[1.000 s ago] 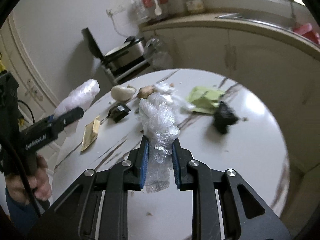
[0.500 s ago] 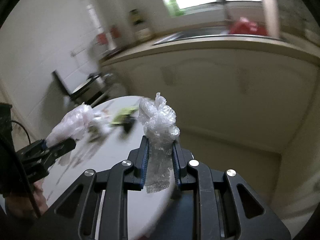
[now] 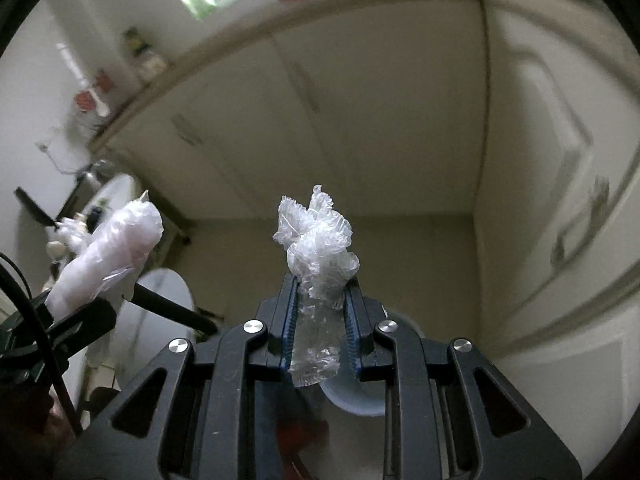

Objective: Collect trash
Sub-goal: 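Carry the plastic wrap and pink bag over to the trash bin, then open both tools over the bin to drop the wrap and bag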

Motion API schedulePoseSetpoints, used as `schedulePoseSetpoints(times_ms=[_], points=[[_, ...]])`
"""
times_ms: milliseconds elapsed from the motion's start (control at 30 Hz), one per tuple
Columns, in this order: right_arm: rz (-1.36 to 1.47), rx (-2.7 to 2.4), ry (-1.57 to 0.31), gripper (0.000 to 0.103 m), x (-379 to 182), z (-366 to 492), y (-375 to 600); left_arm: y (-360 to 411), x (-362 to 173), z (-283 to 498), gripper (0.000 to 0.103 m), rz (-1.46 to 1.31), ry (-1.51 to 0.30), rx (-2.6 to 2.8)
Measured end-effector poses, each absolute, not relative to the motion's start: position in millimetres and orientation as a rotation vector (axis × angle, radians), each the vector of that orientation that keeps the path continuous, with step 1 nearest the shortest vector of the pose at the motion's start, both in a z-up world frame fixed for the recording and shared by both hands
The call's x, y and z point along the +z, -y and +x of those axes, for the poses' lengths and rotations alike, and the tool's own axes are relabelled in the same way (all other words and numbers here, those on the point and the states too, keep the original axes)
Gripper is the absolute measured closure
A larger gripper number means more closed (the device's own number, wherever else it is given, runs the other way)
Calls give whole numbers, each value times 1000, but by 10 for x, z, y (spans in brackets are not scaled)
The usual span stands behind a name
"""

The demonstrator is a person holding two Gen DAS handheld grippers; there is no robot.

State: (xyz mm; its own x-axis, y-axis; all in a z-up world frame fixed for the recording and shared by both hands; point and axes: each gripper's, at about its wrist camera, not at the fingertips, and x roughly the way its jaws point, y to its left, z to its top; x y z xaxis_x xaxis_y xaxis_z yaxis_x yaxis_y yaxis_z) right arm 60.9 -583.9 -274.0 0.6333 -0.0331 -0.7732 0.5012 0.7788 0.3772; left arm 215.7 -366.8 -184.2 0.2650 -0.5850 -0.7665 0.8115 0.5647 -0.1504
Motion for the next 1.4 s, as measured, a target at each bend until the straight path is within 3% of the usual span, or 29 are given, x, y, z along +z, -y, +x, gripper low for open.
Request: schedulePoseSetpoints(times_ms=[367, 533, 600, 700, 767, 933, 1167, 1400], points=[[793, -306, -1026, 82, -4003, 668, 6069, 4063, -2885, 2632, 52, 342, -1192, -933], [859, -296, -1099, 80, -4437, 754, 6114, 4393, -3278, 2929, 47, 347, -1295, -922], [872, -303, -1117, 77, -4539, 838, 6104, 4429, -3384, 2997, 39, 356, -1323, -904], [898, -323, -1141, 62, -4672, 859, 6142, 4509, -3463, 3070, 32, 373, -1332, -883], [922, -331, -1147, 34, -4752, 811, 6169, 4599, -3494, 3092, 27, 384, -1321, -869], [958, -381, -1125, 0, -4799, 644, 6243, 4580, -3467, 3108, 25, 396, -1293, -837], [945, -443, -1093, 0, -4566, 560, 6258, 4429, -3216, 2832, 24, 404, -1180, -830], [885, -466, -969, 0, -3862, 592, 6149, 4165, -2518, 2542, 24, 370, -1012, -855]])
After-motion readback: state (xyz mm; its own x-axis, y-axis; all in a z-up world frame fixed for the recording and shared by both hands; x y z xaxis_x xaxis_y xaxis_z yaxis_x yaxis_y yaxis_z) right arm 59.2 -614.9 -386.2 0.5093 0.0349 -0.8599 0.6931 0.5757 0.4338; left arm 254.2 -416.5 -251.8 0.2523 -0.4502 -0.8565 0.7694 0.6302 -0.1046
